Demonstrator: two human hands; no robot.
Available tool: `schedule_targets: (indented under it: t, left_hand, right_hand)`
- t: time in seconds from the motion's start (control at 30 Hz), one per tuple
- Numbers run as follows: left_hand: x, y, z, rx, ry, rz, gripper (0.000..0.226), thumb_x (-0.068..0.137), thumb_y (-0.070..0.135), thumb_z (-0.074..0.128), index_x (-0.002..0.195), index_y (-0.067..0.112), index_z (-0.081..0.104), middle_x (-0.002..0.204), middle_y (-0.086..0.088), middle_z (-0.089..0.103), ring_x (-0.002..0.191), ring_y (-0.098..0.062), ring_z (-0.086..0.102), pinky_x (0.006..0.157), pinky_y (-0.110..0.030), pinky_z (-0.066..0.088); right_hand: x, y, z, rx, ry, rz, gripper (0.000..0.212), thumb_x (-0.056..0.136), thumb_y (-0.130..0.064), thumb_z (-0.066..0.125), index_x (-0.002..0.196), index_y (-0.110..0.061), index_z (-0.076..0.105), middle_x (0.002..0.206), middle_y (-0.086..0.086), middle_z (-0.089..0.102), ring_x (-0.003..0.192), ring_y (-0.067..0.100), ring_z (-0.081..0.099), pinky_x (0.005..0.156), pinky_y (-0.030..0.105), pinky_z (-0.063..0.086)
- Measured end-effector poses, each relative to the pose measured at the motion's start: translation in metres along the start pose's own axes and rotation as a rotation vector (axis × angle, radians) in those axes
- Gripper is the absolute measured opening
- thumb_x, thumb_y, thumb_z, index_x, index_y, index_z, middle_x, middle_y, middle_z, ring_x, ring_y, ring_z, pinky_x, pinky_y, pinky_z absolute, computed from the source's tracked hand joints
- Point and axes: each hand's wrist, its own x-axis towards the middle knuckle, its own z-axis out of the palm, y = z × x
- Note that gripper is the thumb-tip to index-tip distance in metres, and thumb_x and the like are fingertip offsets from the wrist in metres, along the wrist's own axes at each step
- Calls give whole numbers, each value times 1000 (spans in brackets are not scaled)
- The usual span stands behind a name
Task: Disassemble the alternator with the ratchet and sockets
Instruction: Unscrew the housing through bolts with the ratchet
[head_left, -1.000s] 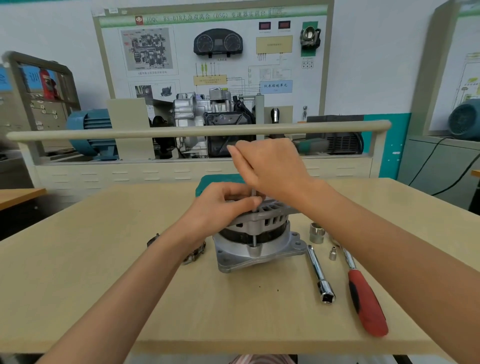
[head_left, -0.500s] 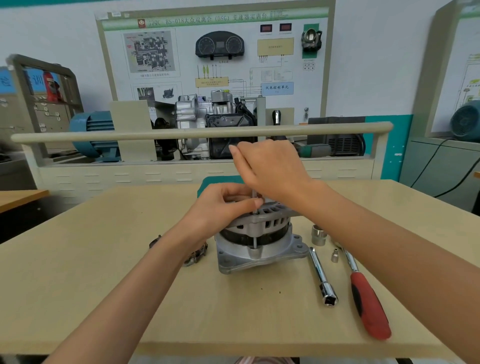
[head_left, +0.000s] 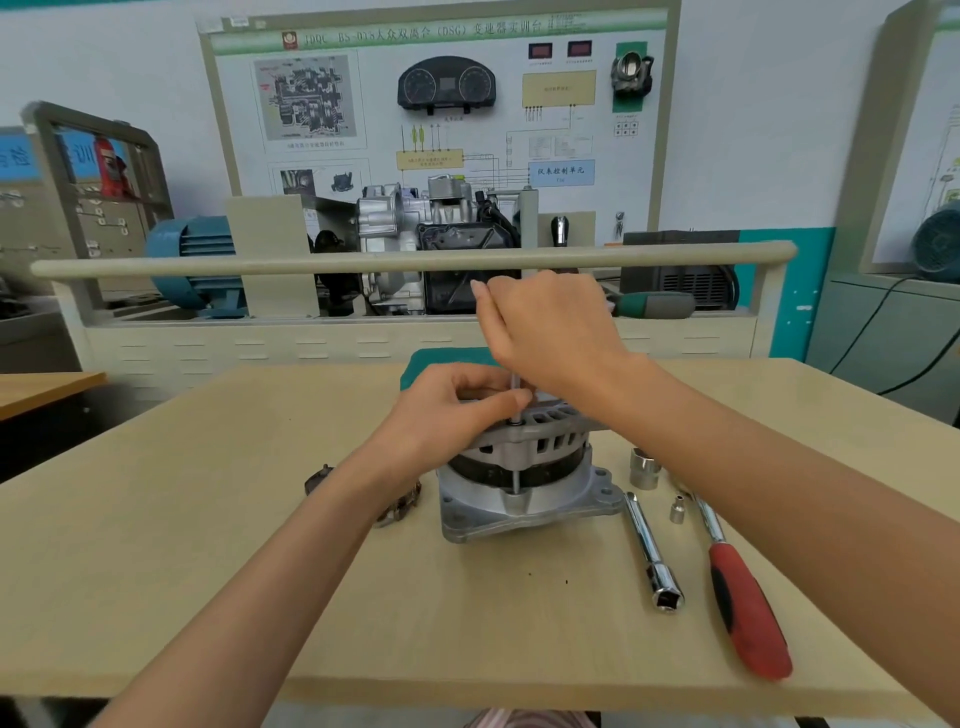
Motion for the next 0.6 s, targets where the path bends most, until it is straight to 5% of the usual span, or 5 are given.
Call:
schedule_targets:
  t: [0.13,0.3,0.37,0.5,0.6]
  left_hand:
    - [3,2,6,-50,111,-9,13,73,26,79,75,18,70,74,-6,72,75,-22,66,86,-44,50]
    - [6,0,12,-24,177,2,30,60,36,75,72,10,66,59,4,61,63,-13,55,88,-51,46]
    - [3,0,7,-1,105,29,30,68,35,71,85,10,69,73,1,69,75,-13,64,87,-43,52]
    - [2,-2,-3,-76,-59,13,14,88,16,65,100,18,71,85,11,75,79,2,69,61,-8,48]
    - [4,0,3,-109,47,-22,23,78,17,75,99,10,72,80,7,74,73,-1,68,62,-11,49]
  right_hand:
    - [3,-3,-2,4,-81,54,36,99,-25,35,69,-11,50,52,4,41,44,21,30,42,24,12]
    - [11,-10,-4,-113,-232,158,38,91,-13,42,56,-14,27,52,-2,30,42,14,27,44,24,14]
    - [12,-10,-4,-135,-205,133,39,93,-14,42,57,-15,27,51,-2,28,42,14,25,43,24,13]
    - [9,-4,1,-102,-162,134,36,99,-23,32,65,-15,37,49,-1,25,41,15,21,44,25,11]
    - [6,-2,3,-75,-132,142,39,100,-25,30,63,-15,36,49,-2,24,42,15,20,44,25,11]
